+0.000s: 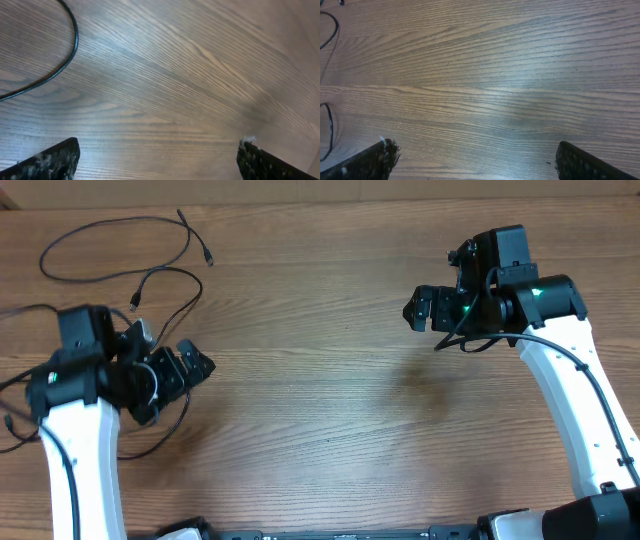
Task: Untangle cables
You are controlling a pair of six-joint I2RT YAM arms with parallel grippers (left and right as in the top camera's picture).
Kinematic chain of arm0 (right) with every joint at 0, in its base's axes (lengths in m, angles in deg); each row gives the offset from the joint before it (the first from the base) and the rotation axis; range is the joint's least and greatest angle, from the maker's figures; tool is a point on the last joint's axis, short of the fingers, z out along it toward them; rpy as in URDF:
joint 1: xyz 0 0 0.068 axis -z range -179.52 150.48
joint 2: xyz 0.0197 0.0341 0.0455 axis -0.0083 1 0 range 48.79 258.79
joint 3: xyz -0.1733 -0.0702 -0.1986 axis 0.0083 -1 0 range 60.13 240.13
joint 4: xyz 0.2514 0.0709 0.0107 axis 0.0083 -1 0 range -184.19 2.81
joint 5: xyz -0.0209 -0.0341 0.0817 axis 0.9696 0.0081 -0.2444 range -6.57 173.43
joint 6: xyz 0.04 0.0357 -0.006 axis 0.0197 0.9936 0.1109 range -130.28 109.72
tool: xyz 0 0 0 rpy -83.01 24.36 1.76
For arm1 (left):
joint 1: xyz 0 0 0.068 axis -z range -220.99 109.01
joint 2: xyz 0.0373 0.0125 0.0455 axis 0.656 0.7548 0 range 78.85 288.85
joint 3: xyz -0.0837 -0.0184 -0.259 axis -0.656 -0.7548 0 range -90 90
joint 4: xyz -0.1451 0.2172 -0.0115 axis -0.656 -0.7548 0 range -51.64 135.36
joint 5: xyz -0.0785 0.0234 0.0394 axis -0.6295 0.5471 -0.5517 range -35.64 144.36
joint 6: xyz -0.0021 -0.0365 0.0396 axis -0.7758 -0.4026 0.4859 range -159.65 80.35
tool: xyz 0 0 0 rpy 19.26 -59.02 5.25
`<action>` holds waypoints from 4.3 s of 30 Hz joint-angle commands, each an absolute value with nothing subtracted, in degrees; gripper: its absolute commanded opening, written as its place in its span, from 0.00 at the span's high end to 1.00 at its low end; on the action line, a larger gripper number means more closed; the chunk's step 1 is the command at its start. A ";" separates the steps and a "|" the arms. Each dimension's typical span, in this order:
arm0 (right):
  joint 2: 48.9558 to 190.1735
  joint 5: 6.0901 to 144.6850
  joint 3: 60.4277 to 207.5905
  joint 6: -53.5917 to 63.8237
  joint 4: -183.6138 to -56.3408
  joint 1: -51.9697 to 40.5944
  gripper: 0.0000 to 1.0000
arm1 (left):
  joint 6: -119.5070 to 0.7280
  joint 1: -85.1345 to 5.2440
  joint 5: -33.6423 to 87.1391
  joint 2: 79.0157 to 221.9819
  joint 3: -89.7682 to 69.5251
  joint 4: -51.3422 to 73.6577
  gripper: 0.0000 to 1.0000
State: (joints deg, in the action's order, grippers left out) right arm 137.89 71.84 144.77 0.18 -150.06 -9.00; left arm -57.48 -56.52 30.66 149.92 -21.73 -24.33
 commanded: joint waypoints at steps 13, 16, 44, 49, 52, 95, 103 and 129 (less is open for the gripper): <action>136.67 72.27 145.65 -0.02 -149.84 -9.04 0.00 | -53.78 -56.72 29.46 127.47 -20.79 -43.10 0.00; 136.67 72.27 145.65 -0.04 -149.84 -9.04 0.00 | -53.78 -56.72 29.46 127.95 -20.79 -43.08 0.00; 136.67 72.27 145.65 -0.04 -149.84 -9.04 0.00 | -51.51 -36.83 49.20 106.62 -31.06 -27.69 0.00; 136.67 72.27 145.65 -0.04 -149.84 -9.04 0.00 | -46.90 -36.04 47.56 97.11 -35.87 -22.78 0.00; 136.67 72.27 145.65 -0.04 -149.84 -9.04 0.00 | -46.85 -36.04 46.62 93.24 -38.97 -20.37 0.00; 136.67 72.27 145.65 -0.04 -149.84 -9.04 0.00 | -36.45 -38.51 46.29 79.04 -82.91 41.90 0.01; 136.67 72.27 145.65 -0.04 -149.84 -9.04 0.00 | -45.26 -38.49 53.15 79.02 -88.52 49.00 0.00; 136.67 72.27 145.65 -0.04 -149.84 -9.04 0.00 | -40.43 -38.51 57.79 79.02 -89.75 40.94 0.00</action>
